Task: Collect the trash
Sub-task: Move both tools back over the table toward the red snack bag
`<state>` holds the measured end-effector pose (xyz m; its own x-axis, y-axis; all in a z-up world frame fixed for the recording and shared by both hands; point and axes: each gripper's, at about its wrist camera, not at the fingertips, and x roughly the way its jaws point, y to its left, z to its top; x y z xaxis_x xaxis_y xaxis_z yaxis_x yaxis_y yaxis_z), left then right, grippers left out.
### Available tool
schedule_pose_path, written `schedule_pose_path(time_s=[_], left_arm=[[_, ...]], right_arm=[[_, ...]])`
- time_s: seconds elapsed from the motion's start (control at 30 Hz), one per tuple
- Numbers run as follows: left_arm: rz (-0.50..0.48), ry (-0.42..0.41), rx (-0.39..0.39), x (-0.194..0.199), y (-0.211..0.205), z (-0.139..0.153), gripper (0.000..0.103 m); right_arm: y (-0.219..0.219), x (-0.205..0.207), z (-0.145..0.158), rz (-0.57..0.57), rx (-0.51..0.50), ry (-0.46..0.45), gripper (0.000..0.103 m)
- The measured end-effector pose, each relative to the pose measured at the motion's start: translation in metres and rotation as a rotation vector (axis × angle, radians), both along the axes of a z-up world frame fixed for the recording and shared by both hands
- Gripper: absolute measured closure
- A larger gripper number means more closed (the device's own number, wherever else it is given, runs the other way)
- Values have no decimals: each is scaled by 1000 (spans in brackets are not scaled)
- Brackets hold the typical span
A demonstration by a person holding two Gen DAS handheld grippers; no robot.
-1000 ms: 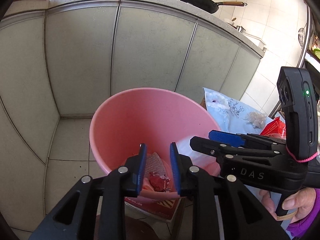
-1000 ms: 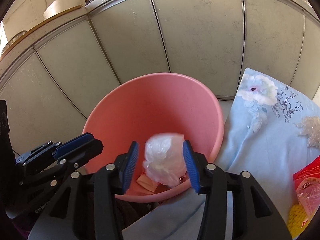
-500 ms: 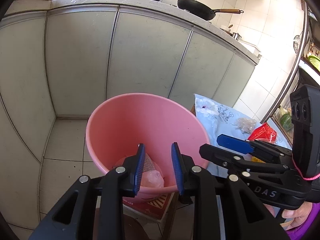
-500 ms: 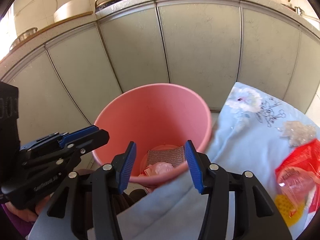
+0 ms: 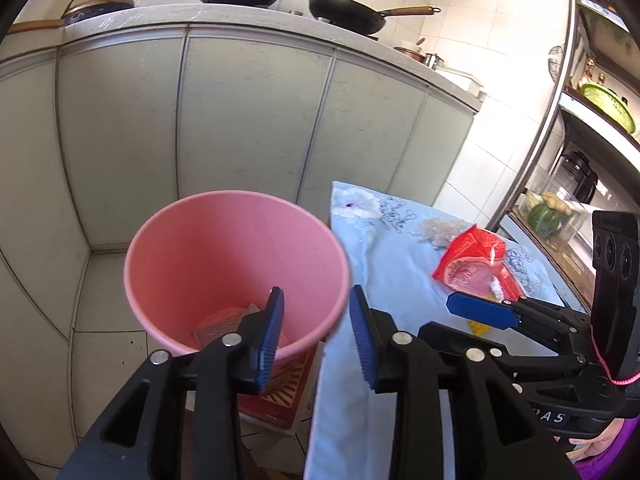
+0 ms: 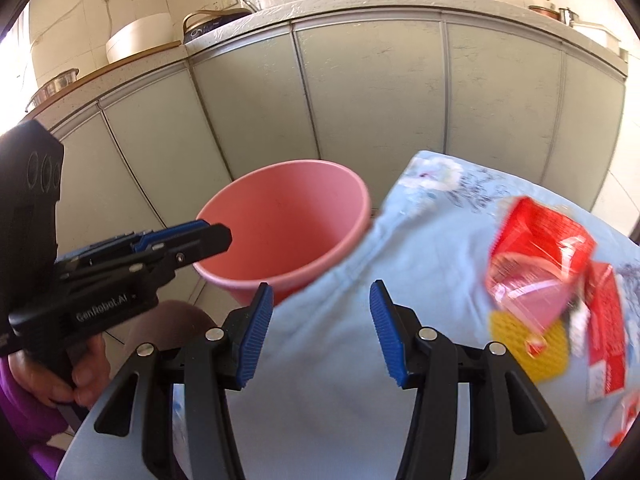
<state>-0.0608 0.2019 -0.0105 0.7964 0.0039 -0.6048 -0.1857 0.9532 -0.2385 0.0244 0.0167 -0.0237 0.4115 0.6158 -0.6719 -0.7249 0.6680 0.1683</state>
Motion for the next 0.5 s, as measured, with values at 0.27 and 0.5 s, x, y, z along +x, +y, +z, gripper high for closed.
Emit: schedule_pose_path(time_s=[0.27, 0.5], left_arm=[[-74, -3, 17, 6, -35, 7, 64], [-152, 13, 21, 17, -65, 8, 64]], right_arm=[[-55, -15, 7, -81, -18, -76, 52], [-120, -16, 2, -221, -5, -67, 52]])
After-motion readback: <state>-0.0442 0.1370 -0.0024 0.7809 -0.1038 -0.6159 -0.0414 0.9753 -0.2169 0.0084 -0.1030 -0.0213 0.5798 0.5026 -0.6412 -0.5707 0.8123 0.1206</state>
